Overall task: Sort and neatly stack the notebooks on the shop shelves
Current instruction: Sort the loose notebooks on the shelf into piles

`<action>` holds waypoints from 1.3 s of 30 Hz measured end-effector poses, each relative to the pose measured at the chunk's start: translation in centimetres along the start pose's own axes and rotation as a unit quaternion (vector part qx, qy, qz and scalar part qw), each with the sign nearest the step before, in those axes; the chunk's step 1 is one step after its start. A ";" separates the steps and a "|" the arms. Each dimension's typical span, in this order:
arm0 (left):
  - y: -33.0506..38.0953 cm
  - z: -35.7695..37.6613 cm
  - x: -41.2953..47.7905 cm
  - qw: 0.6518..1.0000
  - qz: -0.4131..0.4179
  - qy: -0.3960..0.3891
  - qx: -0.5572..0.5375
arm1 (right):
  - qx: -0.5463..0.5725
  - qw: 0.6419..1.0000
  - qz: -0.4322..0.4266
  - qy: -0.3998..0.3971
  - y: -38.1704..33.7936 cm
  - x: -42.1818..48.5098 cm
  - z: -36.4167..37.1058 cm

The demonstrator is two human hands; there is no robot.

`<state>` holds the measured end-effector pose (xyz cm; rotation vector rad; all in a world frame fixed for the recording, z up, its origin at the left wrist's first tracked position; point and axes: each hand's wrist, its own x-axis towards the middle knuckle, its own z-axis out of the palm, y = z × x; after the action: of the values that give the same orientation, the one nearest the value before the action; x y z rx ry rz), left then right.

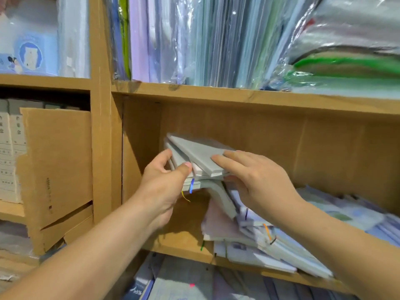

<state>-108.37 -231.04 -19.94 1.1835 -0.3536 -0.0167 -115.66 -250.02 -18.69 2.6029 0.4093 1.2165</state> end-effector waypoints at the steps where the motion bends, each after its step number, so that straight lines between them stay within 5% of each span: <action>1: 0.1 1.5 0.1 1.000 0.013 -0.008 -0.010 | -0.013 1.000 0.014 0.006 1.0 -0.6 -0.8; 10: -1.0 14.8 0.8 0.988 0.008 -0.125 -0.093 | -0.140 0.982 0.046 0.116 10.0 -6.5 -6.6; 13: -4.0 17.3 0.4 0.984 -0.031 -0.149 -0.087 | -0.180 0.980 0.061 0.058 12.1 -9.7 -6.3; 17: -8.8 20.2 -0.7 0.979 -0.127 -0.155 0.034 | -0.170 0.962 0.148 -0.151 13.5 -14.3 -5.0; 19: -10.7 21.6 -0.3 0.974 -0.112 -0.154 0.123 | -0.120 0.947 0.198 -0.224 13.8 -15.9 -4.4; 23: -10.7 23.4 0.9 0.965 -0.057 -0.216 0.139 | 0.006 0.953 0.240 -0.185 13.6 -16.8 -3.5; 26: -10.1 22.2 2.1 0.930 -0.029 -0.266 0.254 | 0.012 0.947 0.227 -0.226 13.1 -15.9 -2.4; 31: -9.2 12.6 4.9 0.854 0.222 -0.111 0.456 | -0.017 0.917 0.280 -0.284 14.7 -15.7 -1.0; 34: -9.8 6.3 5.2 0.749 0.147 -0.161 0.626 | 0.013 0.893 0.317 -0.320 15.7 -14.6 -1.2; 35: -10.3 4.8 5.2 0.739 0.107 -0.176 0.642 | 0.005 0.885 0.323 -0.336 15.7 -14.1 -1.2; 39: -12.1 3.6 4.3 0.828 0.079 -0.177 0.526 | -0.110 0.921 0.247 -0.280 12.4 -13.2 -0.1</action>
<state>-103.23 -239.77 -28.61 2.2584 -0.8518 0.1204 -121.95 -266.15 -23.86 2.7613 -0.4895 0.5155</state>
